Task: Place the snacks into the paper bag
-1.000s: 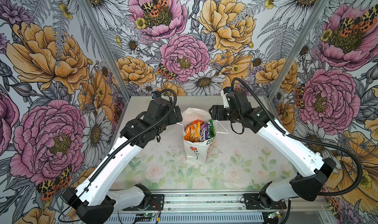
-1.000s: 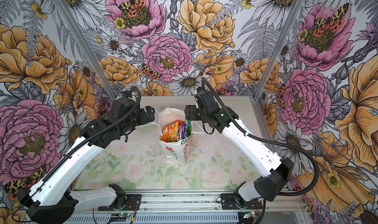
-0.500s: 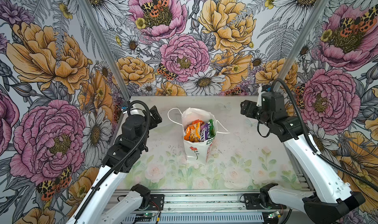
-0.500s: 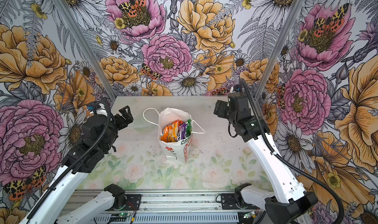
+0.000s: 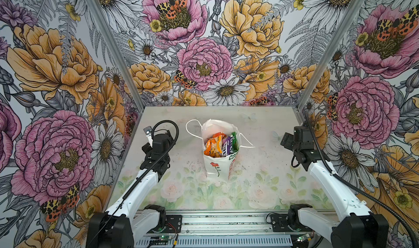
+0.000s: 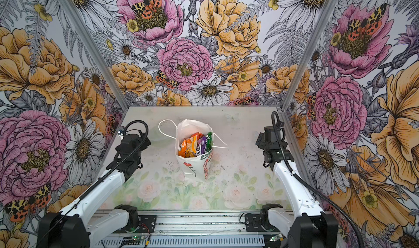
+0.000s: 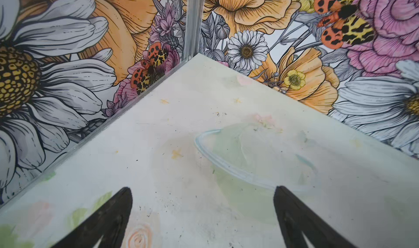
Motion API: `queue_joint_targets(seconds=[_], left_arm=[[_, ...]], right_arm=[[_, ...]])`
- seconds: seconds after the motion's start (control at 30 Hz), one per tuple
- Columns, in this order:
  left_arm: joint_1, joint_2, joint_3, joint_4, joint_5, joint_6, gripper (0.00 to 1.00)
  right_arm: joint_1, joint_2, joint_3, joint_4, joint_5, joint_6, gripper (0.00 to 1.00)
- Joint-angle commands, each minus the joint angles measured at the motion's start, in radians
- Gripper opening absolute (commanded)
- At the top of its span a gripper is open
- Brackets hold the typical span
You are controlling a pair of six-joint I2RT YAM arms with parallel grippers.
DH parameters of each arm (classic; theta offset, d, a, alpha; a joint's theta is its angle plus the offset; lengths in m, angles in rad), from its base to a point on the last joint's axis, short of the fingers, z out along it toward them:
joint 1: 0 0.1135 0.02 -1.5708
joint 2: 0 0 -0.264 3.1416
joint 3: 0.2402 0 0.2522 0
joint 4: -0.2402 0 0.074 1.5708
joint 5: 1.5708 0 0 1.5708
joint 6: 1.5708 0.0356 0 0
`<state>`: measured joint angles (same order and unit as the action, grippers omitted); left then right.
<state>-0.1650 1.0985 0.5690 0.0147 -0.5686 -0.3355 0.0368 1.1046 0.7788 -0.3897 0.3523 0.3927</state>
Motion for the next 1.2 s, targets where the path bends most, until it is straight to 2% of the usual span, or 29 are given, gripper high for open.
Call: queue_joint_targets(seconds=[0.0,0.07,0.2,0.23,0.33,0.4,0.47,0.53,0.63,0.67,0.7,0.73,0.83,0.87,0.9,0.93,0.97,1.17], left_arm=[[0.028,0.061,-0.081,0.334,0.027,0.188,0.99],[0.047,0.112,-0.132,0.455,0.087,0.239,0.99],[0.097,0.237,-0.195,0.689,0.259,0.290,0.99],[0.100,0.244,-0.183,0.675,0.294,0.316,0.99],[0.102,0.291,-0.173,0.736,0.341,0.378,0.99],[0.121,0.358,-0.185,0.833,0.352,0.377,0.99],[0.146,0.457,-0.184,0.924,0.429,0.366,0.99],[0.186,0.443,-0.191,0.907,0.478,0.330,0.99],[0.171,0.449,-0.192,0.920,0.453,0.337,0.99],[0.172,0.455,-0.195,0.942,0.455,0.338,0.99],[0.171,0.454,-0.194,0.936,0.456,0.338,0.99],[0.172,0.452,-0.192,0.925,0.455,0.336,0.99],[0.172,0.454,-0.194,0.933,0.455,0.336,0.99],[0.173,0.454,-0.195,0.935,0.455,0.337,0.99],[0.174,0.454,-0.195,0.931,0.455,0.337,0.99],[0.171,0.455,-0.197,0.937,0.453,0.338,0.99],[0.171,0.454,-0.196,0.934,0.453,0.339,0.99],[0.171,0.454,-0.196,0.935,0.455,0.337,0.99]], right_arm=[[-0.003,0.040,-0.120,0.324,0.051,-0.089,0.91],[-0.004,0.079,-0.210,0.485,0.027,-0.130,0.91],[-0.004,0.225,-0.280,0.707,-0.002,-0.176,0.91],[0.000,0.241,-0.257,0.685,-0.011,-0.181,0.90],[0.023,0.274,-0.278,0.822,-0.041,-0.276,0.91],[0.023,0.285,-0.287,0.884,-0.070,-0.315,0.91],[0.023,0.280,-0.318,0.956,-0.122,-0.357,0.92],[0.022,0.281,-0.336,1.004,-0.177,-0.381,0.94],[0.007,0.310,-0.300,0.969,-0.280,-0.399,0.93],[0.006,0.327,-0.308,1.006,-0.326,-0.404,0.93],[0.010,0.346,-0.325,1.064,-0.321,-0.422,0.93],[-0.002,0.343,-0.323,1.048,-0.305,-0.396,0.93],[-0.046,0.418,-0.391,1.253,-0.331,-0.351,0.94],[-0.047,0.430,-0.400,1.274,-0.326,-0.355,0.94],[-0.047,0.408,-0.377,1.190,-0.307,-0.341,0.94],[-0.046,0.431,-0.373,1.235,-0.277,-0.332,1.00],[-0.046,0.422,-0.379,1.218,-0.226,-0.312,1.00],[-0.042,0.423,-0.382,1.230,-0.203,-0.307,1.00]])
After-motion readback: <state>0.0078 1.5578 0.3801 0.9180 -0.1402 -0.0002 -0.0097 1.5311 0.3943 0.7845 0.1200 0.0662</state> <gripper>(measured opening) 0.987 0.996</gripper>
